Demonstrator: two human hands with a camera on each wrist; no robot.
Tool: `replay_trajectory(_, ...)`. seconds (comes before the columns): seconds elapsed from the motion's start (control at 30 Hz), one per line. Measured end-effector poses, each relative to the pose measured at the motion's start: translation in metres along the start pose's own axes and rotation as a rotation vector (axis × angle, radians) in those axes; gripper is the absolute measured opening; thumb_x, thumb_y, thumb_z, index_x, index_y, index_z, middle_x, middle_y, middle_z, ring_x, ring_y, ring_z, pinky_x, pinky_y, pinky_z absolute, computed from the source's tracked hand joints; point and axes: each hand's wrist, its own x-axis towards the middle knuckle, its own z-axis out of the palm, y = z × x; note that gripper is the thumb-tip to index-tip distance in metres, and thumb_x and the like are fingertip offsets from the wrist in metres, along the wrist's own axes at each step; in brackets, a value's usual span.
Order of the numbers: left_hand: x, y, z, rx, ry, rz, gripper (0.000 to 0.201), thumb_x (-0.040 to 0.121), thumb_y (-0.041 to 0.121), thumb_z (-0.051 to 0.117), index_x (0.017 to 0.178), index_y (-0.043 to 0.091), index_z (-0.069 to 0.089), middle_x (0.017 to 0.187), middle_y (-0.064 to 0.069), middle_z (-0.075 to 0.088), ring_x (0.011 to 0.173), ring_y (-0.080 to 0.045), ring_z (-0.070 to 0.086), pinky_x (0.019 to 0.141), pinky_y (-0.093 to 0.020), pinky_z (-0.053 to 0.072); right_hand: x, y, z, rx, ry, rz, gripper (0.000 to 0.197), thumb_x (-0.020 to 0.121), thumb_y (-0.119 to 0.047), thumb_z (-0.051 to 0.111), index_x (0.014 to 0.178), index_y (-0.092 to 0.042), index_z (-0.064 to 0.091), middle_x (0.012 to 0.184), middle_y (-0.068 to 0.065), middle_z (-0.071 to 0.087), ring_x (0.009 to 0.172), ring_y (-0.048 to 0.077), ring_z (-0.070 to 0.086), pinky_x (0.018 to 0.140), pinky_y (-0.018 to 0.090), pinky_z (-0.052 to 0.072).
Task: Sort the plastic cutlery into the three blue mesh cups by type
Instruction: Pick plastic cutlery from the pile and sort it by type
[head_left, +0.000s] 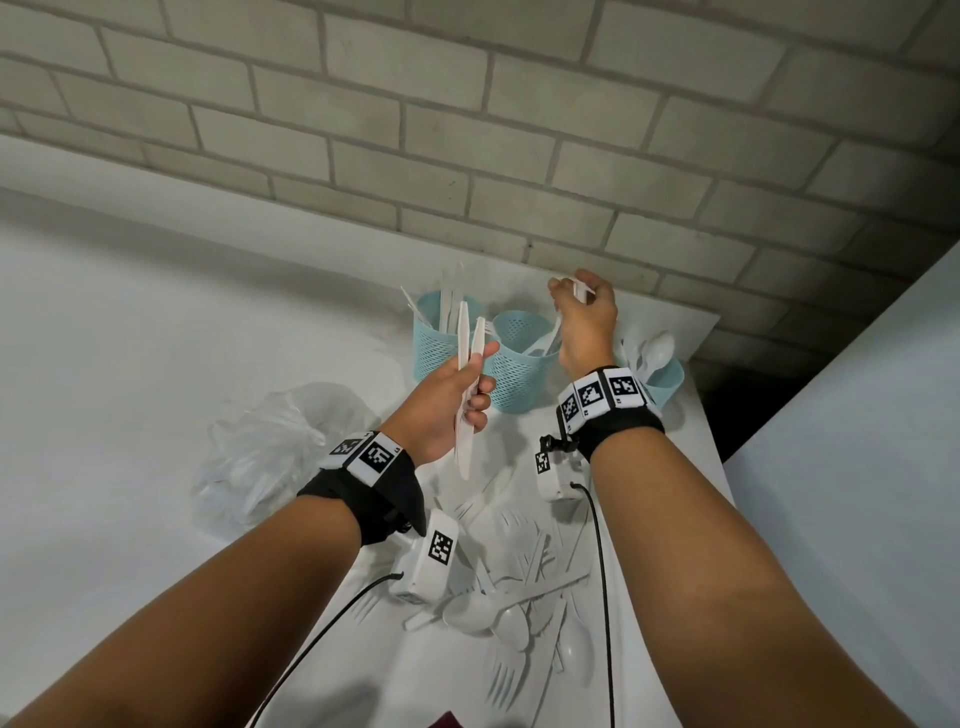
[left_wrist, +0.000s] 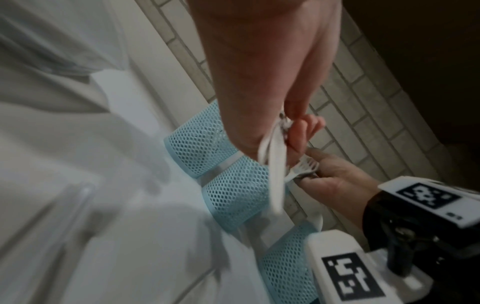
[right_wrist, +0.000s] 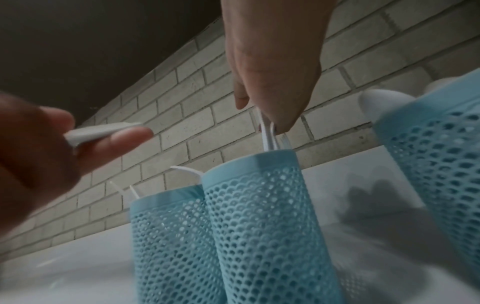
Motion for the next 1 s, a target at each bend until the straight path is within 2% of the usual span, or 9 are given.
replay_trajectory(0.13, -0.001, 0.0, -0.001, -0.061, -0.017, -0.044, 0.03, 0.102, 0.019, 0.034, 0.126, 0.018, 0.052, 0.068, 0.002, 0.052, 0.053, -0.006, 0.044, 0.046, -0.014, 0.038, -0.001, -0.007, -0.003, -0.039, -0.051, -0.004, 0.043, 0.082, 0.002, 0.066, 0.121, -0.005, 0.05, 0.112, 0.008, 0.056, 0.106, 0.015, 0.054, 0.089, 0.02, 0.044)
replay_trajectory(0.23, -0.002, 0.001, 0.0, -0.091, -0.029, -0.083, 0.03, 0.102, 0.018, 0.034, 0.123, 0.012, 0.053, 0.067, 0.003, 0.052, 0.05, -0.005, 0.044, 0.044, -0.014, 0.037, -0.012, -0.019, 0.0, -0.119, -0.058, -0.123, 0.038, 0.082, -0.002, 0.067, 0.117, -0.008, 0.054, 0.114, 0.005, 0.06, 0.107, 0.011, 0.055, 0.096, 0.024, 0.043)
replay_trajectory(0.33, -0.004, 0.001, 0.002, -0.067, -0.043, -0.096, 0.028, 0.101, 0.022, 0.035, 0.114, 0.01, 0.057, 0.067, 0.004, 0.054, 0.049, -0.004, 0.044, 0.043, -0.012, 0.036, -0.026, -0.037, 0.003, -0.164, -0.209, -0.217, 0.02, 0.084, -0.007, 0.066, 0.102, -0.015, 0.061, 0.09, -0.003, 0.064, 0.081, 0.009, 0.061, 0.079, 0.024, 0.051)
replay_trajectory(0.43, -0.007, 0.002, 0.006, -0.025, -0.055, -0.072, 0.027, 0.1, 0.024, 0.038, 0.11, 0.01, 0.059, 0.067, 0.005, 0.063, 0.053, -0.003, 0.05, 0.046, -0.01, 0.041, -0.042, -0.053, 0.003, -0.437, -0.472, -0.209, 0.011, 0.087, -0.017, 0.066, 0.097, -0.012, 0.066, 0.076, -0.007, 0.062, 0.055, -0.003, 0.054, 0.055, 0.013, 0.044)
replay_trajectory(0.53, -0.011, 0.002, 0.01, 0.023, -0.056, -0.051, 0.027, 0.099, 0.026, 0.04, 0.108, 0.012, 0.06, 0.071, 0.005, 0.068, 0.057, -0.003, 0.053, 0.051, -0.011, 0.047, -0.049, -0.057, 0.001, -0.76, -0.679, -0.118, 0.035, 0.084, -0.033, 0.067, 0.093, 0.001, 0.068, 0.067, -0.002, 0.057, 0.052, 0.004, 0.045, 0.052, 0.015, 0.039)
replay_trajectory(0.6, -0.013, 0.003, 0.011, 0.038, -0.055, -0.047, 0.026, 0.099, 0.028, 0.041, 0.107, 0.013, 0.061, 0.072, 0.005, 0.07, 0.057, -0.003, 0.056, 0.053, -0.011, 0.049, -0.051, -0.054, -0.003, -0.851, -0.765, -0.038, 0.037, 0.083, -0.036, 0.068, 0.081, 0.001, 0.066, 0.062, 0.001, 0.052, 0.053, 0.008, 0.041, 0.051, 0.017, 0.037)
replay_trajectory(0.7, -0.016, 0.004, 0.012, 0.043, -0.05, -0.053, 0.027, 0.098, 0.03, 0.042, 0.106, 0.014, 0.062, 0.077, 0.005, 0.071, 0.058, -0.002, 0.06, 0.056, -0.012, 0.052, -0.053, -0.05, -0.008, -0.816, -0.766, -0.002, 0.031, 0.083, -0.03, 0.069, 0.064, -0.011, 0.055, 0.052, -0.005, 0.045, 0.047, 0.006, 0.038, 0.047, 0.015, 0.036)
replay_trajectory(0.83, -0.02, 0.004, 0.013, 0.04, -0.053, -0.083, 0.033, 0.098, 0.034, 0.04, 0.109, 0.012, 0.061, 0.081, 0.004, 0.071, 0.059, -0.003, 0.061, 0.056, -0.012, 0.052, -0.051, -0.051, -0.014, -0.704, -0.622, -0.017, 0.023, 0.089, -0.027, 0.063, 0.071, -0.012, 0.058, 0.06, -0.005, 0.055, 0.051, 0.004, 0.046, 0.048, 0.015, 0.038)
replay_trajectory(1.0, -0.024, 0.006, 0.018, 0.08, -0.056, -0.132, 0.048, 0.099, 0.045, 0.028, 0.112, 0.012, 0.06, 0.083, 0.004, 0.071, 0.06, -0.004, 0.06, 0.053, -0.013, 0.051, -0.044, -0.055, -0.017, -0.651, -0.583, -0.004, 0.023, 0.096, -0.017, 0.052, 0.073, -0.016, 0.052, 0.066, 0.001, 0.058, 0.045, 0.003, 0.048, 0.042, 0.014, 0.036)
